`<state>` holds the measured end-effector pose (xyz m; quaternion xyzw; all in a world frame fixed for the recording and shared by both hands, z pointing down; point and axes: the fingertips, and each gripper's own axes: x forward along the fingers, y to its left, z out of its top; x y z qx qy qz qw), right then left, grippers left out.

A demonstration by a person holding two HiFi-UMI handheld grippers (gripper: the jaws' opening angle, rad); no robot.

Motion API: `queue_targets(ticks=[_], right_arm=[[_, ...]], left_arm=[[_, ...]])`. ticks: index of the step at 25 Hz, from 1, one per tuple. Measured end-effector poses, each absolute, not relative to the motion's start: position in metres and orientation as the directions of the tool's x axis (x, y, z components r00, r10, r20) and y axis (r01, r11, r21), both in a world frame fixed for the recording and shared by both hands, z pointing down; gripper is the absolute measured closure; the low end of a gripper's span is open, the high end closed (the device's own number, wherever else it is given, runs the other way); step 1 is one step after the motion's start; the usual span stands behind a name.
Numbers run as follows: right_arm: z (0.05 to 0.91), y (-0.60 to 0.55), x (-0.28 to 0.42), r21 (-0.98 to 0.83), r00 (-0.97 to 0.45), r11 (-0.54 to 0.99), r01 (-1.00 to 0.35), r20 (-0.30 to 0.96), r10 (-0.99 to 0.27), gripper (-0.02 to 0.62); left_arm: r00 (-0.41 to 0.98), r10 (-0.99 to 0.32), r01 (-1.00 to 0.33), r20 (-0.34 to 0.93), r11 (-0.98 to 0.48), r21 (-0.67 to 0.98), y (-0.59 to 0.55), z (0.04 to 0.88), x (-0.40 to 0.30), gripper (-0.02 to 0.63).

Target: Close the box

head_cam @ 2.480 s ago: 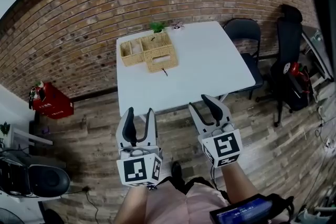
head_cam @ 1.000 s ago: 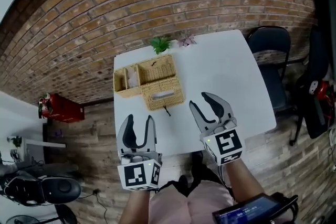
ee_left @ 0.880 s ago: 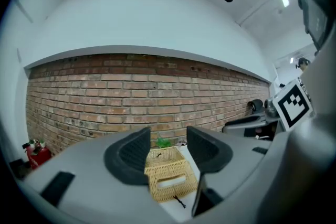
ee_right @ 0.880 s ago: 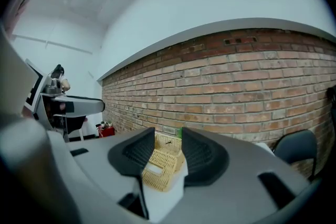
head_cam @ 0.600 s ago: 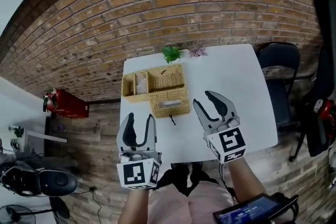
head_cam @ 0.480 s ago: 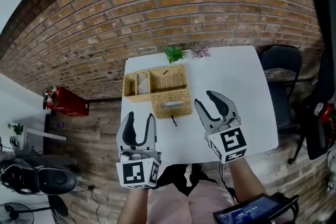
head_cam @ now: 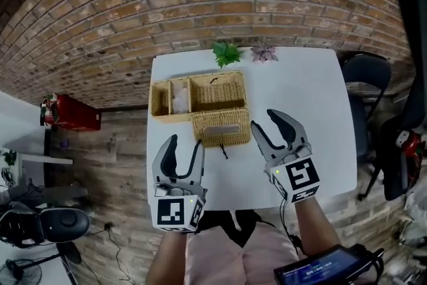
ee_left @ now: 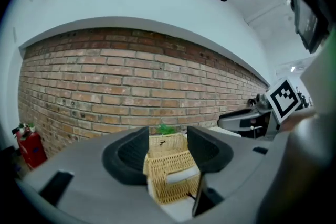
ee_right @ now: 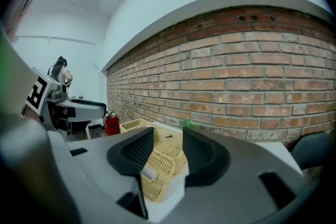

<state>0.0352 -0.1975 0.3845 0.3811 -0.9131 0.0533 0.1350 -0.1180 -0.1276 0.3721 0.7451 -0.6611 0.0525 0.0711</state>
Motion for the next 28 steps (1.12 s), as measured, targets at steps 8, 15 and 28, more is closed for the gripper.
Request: queue_targets(ticks=[8,15,28], right_arm=[[0.477,-0.188,0.031,-0.067,-0.663,0.715,-0.696,0.442,-0.604,0.393],[0.535,-0.179,0.030,-0.111,-0.663,0.732,-0.673,0.528,-0.530,0.364],[0.566,-0.169,0.019,-0.132,-0.660,0.768,-0.627,0.614,-0.433,0.359]], left_arm=[[0.161,-0.935,-0.986,0.315,-0.139,0.092,-0.140,0.466,-0.123,0.367],[0.218,-0.897,-0.973,0.385,-0.168,0.158,-0.141,0.520,-0.116,0.346],[0.257,-0.856,-0.965,0.449,-0.197,0.176,-0.149,0.549,-0.110,0.324]])
